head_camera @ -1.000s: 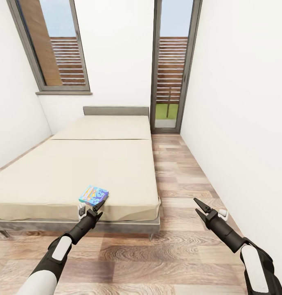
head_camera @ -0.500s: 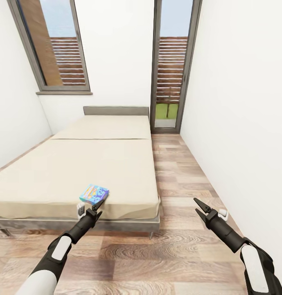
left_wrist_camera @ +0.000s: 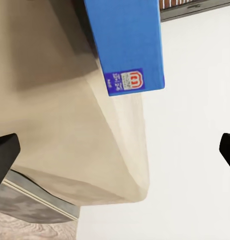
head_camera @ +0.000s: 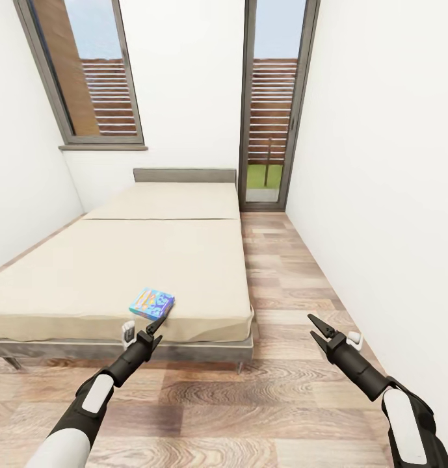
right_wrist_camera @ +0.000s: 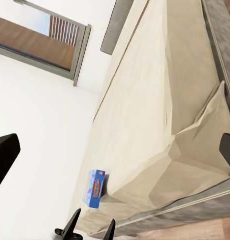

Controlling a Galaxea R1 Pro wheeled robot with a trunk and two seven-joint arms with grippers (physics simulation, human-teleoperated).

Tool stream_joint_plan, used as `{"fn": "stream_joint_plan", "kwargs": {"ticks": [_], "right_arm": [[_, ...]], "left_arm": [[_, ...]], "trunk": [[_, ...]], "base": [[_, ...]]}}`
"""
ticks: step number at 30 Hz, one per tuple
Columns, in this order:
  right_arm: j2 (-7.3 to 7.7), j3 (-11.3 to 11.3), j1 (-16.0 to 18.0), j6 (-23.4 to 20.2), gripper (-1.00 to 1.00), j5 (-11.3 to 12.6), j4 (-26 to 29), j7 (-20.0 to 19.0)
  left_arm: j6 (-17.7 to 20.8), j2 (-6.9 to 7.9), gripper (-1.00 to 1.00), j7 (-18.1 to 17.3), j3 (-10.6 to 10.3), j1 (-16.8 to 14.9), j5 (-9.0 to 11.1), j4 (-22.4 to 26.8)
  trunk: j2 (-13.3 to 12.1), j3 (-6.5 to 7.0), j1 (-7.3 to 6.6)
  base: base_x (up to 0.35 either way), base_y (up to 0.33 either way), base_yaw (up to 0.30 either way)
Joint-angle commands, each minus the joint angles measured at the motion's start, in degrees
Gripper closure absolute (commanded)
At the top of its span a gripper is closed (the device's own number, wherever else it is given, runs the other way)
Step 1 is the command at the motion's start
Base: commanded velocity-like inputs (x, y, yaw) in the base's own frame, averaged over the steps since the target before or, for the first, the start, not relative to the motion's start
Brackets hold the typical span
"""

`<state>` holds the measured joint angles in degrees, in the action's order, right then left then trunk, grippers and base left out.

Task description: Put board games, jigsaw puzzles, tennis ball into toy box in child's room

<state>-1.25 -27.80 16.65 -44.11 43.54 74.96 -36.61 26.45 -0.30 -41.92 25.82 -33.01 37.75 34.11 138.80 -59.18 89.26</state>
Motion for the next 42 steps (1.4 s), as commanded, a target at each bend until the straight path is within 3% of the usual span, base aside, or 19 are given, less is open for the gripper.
{"fn": "stream_joint_plan", "kwargs": {"ticks": [1,42], "right_arm": [[-0.06,-0.2,0.1,-0.4,-1.00,0.0,0.0,-0.1],[-0.05,-0.2,0.1,-0.4,-1.00,0.0,0.4,-0.1]], "left_arm": [[0.4,-0.02,-1.00,-0.1,0.2,0.0,0.2,0.0],[0.4,0.03,-1.00,-0.1,0.2,-0.1,0.2,0.0]], "trunk": [[0.0,-0.05,-0.01],[0.0,-0.05,-0.01]], "base": [[-0.004,0.000,0.000],[0.025,0.000,0.000]]}}
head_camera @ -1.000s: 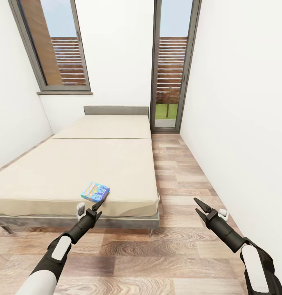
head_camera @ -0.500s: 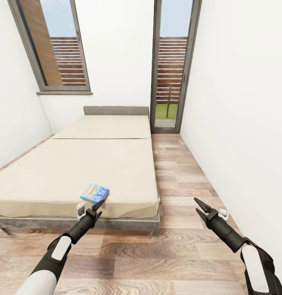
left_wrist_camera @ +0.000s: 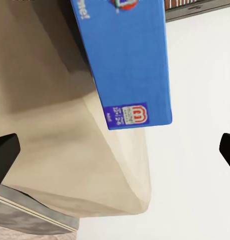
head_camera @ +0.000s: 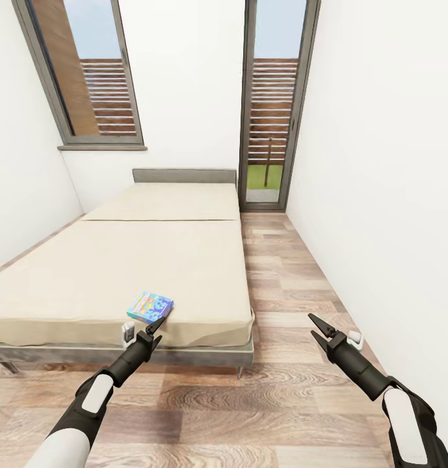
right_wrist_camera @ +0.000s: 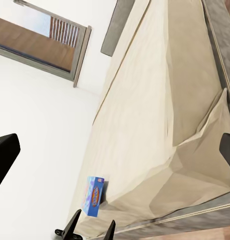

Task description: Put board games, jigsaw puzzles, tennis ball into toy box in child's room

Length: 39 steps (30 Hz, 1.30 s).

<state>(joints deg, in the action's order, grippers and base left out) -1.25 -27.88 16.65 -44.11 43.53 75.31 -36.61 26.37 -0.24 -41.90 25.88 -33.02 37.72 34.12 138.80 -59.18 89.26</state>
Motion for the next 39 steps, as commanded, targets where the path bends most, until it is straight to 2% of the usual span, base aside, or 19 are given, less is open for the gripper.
{"fn": "stream_joint_plan", "kwargs": {"ticks": [1,39], "right_arm": [[-0.04,-0.2,0.1,-0.4,-1.00,0.1,0.0,-0.1],[0.00,-0.2,0.1,-0.4,-1.00,0.1,0.0,-0.1]], "left_arm": [[0.4,-0.03,-1.00,-0.1,0.2,0.0,0.2,0.0],[0.4,-0.03,-1.00,0.1,0.1,0.0,0.2,0.1]], "trunk": [[0.0,-0.05,-0.01],[0.0,-0.05,-0.01]], "base": [[0.000,0.000,0.000],[0.013,0.016,0.000]]}}
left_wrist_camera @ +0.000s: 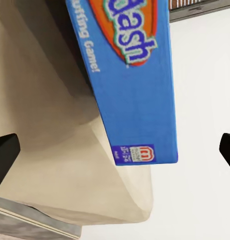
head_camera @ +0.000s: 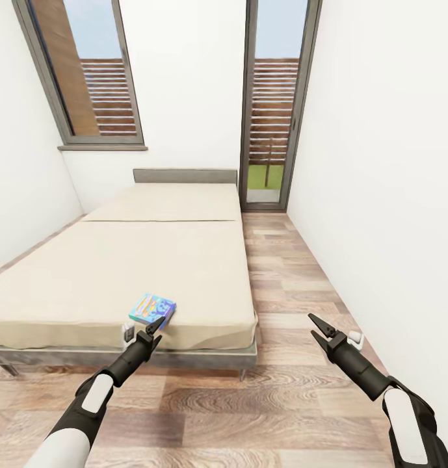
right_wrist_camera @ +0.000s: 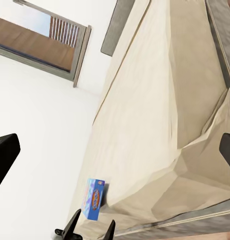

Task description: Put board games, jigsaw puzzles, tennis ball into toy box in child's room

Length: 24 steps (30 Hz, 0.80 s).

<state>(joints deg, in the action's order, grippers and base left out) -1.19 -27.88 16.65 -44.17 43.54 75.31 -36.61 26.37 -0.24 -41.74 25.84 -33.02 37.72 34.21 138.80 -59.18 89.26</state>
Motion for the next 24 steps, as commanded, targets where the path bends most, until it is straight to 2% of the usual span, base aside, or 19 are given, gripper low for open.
{"fn": "stream_joint_plan", "kwargs": {"ticks": [1,24], "right_arm": [[-0.05,-0.2,0.1,-0.4,-1.00,0.0,0.0,-0.1],[-0.04,-0.2,0.1,-0.5,-1.00,0.0,0.0,-0.1]], "left_arm": [[0.4,-0.03,-1.00,-0.1,0.2,0.0,0.3,0.0],[0.4,-0.03,-1.00,-0.1,0.2,0.0,0.3,0.0]], "trunk": [[0.0,-0.05,0.00],[0.0,-0.05,0.00]], "base": [[0.060,0.000,0.000],[0.007,0.000,0.000]]}}
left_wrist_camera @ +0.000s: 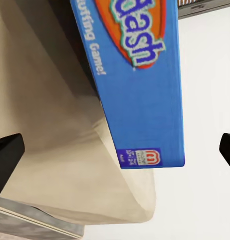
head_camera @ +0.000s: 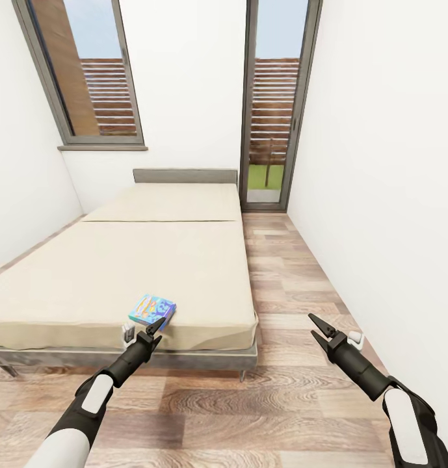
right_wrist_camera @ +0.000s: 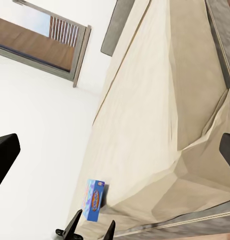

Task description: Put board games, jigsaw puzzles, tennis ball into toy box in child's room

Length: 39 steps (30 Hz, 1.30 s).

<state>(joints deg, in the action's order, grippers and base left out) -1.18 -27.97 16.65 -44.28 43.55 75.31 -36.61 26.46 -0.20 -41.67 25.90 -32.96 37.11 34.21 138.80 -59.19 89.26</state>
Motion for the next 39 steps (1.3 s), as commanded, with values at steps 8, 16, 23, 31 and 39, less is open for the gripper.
{"fn": "stream_joint_plan", "kwargs": {"ticks": [8,16,23,31,39], "right_arm": [[-0.05,-0.2,0.1,-0.4,-1.00,0.0,0.0,-0.1],[-0.05,-0.2,0.1,-0.4,-1.00,0.0,0.0,-0.1],[-0.05,-0.2,0.1,-0.4,-1.00,0.0,0.0,-0.1],[-0.05,-0.2,0.1,-0.4,-1.00,0.0,0.0,-0.1],[-0.05,-0.2,0.1,-0.4,-1.00,0.0,0.0,-0.1]], "left_arm": [[0.4,-0.07,-1.00,-0.2,0.2,-0.1,0.9,0.0],[0.4,-0.07,-1.00,-0.5,0.2,-0.1,0.9,0.0],[0.5,-0.04,-1.00,-0.6,0.2,-0.1,0.9,0.0],[0.7,-0.01,-1.00,-0.4,0.1,-0.1,0.9,0.0],[0.6,-0.03,-1.00,-0.4,0.2,-0.1,0.9,0.0]], "trunk": [[0.0,-0.03,-0.01],[0.0,-0.03,-0.01],[0.0,-0.03,-0.01],[-2.0,0.86,-1.11],[-2.0,0.86,-1.11]], "base": [[0.000,0.000,0.000],[0.000,0.000,0.000],[0.000,0.000,0.000],[0.000,0.000,0.000],[0.000,0.000,0.000]]}}
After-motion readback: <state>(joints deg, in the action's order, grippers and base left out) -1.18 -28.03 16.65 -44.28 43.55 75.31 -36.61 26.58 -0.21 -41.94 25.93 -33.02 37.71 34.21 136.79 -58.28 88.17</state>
